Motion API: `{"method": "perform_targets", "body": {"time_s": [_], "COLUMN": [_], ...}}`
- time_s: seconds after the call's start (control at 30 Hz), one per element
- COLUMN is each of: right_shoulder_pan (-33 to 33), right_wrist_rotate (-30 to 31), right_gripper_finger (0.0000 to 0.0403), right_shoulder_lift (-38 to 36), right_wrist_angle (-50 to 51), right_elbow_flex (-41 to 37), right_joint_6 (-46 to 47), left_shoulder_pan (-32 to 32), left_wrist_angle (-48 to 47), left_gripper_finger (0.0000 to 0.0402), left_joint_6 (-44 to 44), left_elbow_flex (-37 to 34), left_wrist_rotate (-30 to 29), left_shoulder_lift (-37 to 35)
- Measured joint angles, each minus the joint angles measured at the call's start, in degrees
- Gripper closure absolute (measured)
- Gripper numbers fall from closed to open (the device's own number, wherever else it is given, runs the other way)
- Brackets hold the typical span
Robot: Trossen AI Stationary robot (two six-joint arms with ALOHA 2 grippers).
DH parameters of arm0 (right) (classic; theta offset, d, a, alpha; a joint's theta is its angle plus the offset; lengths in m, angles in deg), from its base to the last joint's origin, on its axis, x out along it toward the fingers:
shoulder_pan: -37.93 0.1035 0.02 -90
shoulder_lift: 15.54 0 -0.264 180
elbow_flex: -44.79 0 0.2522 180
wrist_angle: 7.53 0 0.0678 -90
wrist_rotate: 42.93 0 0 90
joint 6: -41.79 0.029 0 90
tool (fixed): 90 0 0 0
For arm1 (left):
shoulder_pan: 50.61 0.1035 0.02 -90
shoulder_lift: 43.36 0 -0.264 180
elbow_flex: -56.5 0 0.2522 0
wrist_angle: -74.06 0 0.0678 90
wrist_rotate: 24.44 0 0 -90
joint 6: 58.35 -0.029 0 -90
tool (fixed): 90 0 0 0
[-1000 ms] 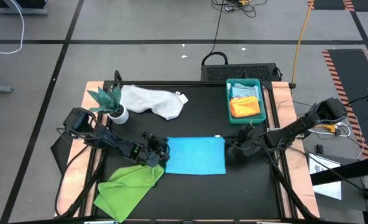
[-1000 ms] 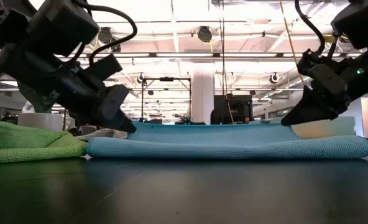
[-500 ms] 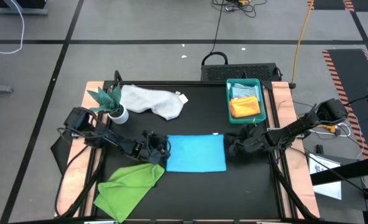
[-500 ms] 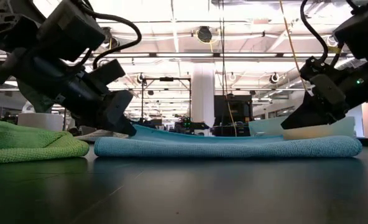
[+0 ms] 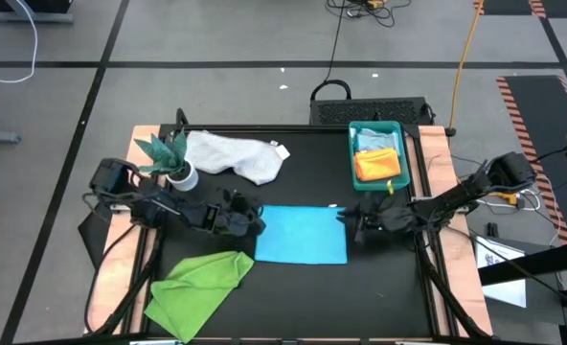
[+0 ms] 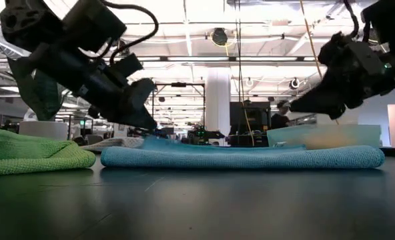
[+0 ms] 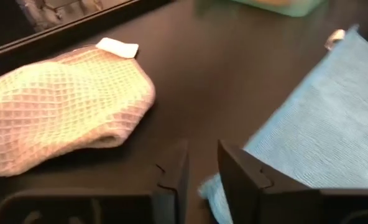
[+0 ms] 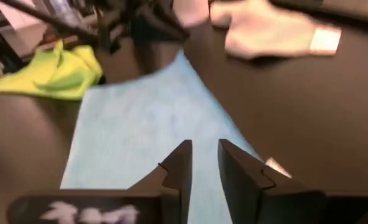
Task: Fold microfiber towels
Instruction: Fold the blue microfiber cloth
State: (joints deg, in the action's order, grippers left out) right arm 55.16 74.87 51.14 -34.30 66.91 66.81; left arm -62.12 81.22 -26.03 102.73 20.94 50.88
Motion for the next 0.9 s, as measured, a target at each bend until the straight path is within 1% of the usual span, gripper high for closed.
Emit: {"method": "perform_targets", "body": {"time_s": [0.07, 0.17, 0.33, 0.4, 0.5, 0.6, 0.7, 0.8, 0.9], "right_shoulder_pan": [-0.1, -0.1, -2.3, -3.9, -5.9, -7.0, -6.9, -5.9, -4.6], "right_wrist_rotate": [-0.8, 1.0, 6.8, 6.7, 6.6, 6.7, 6.7, 6.7, 6.7], "right_gripper_finger": [0.0349, 0.0366, 0.0393, 0.0400, 0.0400, 0.0400, 0.0402, 0.0402, 0.0402], "right_shoulder_lift": [0.8, 3.3, 9.3, 12.0, 15.7, 18.4, 18.3, 15.4, 11.0], "right_wrist_angle": [2.1, 3.8, 3.8, 2.9, 1.1, -1.5, -1.5, -1.2, -1.0], "right_elbow_flex": [0.0, 0.0, 0.0, 0.0, 0.0, 0.4, 1.7, 2.7, 3.6], "right_joint_6": [2.5, 5.2, 9.9, 10.8, 12.2, 11.6, 8.8, 5.8, 4.4], "left_shoulder_pan": [1.5, 3.1, 5.1, 5.7, 6.1, 6.0, 5.4, 3.6, 1.3], "left_wrist_angle": [0.7, 0.6, 6.3, 7.1, 8.2, 7.9, 6.9, 6.2, 4.5], "left_gripper_finger": [0.0298, 0.0286, 0.0284, 0.0284, 0.0284, 0.0284, 0.0284, 0.0284, 0.0284], "left_joint_6": [1.0, 1.3, 1.0, 1.4, 1.9, 0.6, -0.8, -2.8, -3.8], "left_elbow_flex": [0.1, 0.0, 0.0, 0.0, 0.1, 0.1, 0.1, -0.1, 0.0], "left_wrist_rotate": [1.1, 1.8, 1.6, 1.4, 0.8, 0.9, 1.5, 3.1, 3.0], "left_shoulder_lift": [1.4, 3.8, 9.7, 11.7, 13.5, 13.4, 11.5, 7.7, 2.9]}}
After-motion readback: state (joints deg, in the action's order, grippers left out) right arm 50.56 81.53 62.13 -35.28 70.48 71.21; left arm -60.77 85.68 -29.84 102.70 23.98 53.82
